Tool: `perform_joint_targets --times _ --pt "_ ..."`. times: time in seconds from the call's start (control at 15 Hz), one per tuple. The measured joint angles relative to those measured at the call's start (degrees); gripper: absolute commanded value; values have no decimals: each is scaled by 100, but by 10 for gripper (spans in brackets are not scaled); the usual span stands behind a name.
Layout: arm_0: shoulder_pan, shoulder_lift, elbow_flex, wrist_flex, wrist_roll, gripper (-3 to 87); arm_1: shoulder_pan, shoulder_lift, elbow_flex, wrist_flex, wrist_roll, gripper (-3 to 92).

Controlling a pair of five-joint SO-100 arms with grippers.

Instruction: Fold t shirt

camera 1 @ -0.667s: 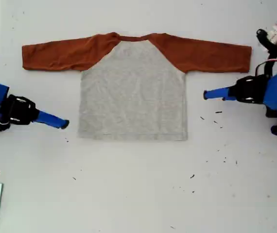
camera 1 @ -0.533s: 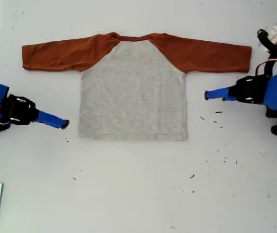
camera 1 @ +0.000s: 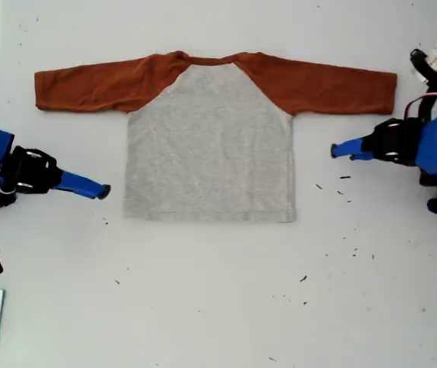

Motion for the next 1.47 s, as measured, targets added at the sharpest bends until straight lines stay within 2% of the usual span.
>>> perform_joint_targets --times 0.13,0.27,0.33,0.4,0.47,0.53,0.67,0.8,1.0,1.07,1.13,1.33,1.47 --pt "-26 0 0 0 0 141 316 -589 -571 105 -325 34" --pt "-18 0 0 0 0 173 1283 -2698 -2391 589 -1380 35" --pt "-18 9 0 0 0 173 1793 -3850 -3647 1037 -2013 131" --pt "-18 9 0 0 0 176 2355 -4860 -4957 1538 -2619 297" --pt "-18 9 0 0 0 174 2988 -5669 -6108 2039 -3103 355" --pt "-18 9 0 0 0 148 3577 -6091 -6715 2197 -3568 360" --pt "-26 9 0 0 0 105 4131 -6398 -6838 2092 -4192 353" --pt "-62 9 0 0 132 82 4685 -6302 -5625 993 -4711 340" --pt "-35 9 0 0 501 80 5528 -6451 -3463 -1160 -5520 316" --pt "-35 9 0 0 501 81 5678 -6636 -3067 -1705 -5687 221" --pt "-53 9 0 0 501 81 5722 -6794 -2892 -2074 -5818 35" --pt "-70 9 0 0 501 64 5616 -6996 -2883 -2619 -5985 32" --pt "-114 9 0 0 501 37 5493 -6653 -3076 -2127 -5985 32"
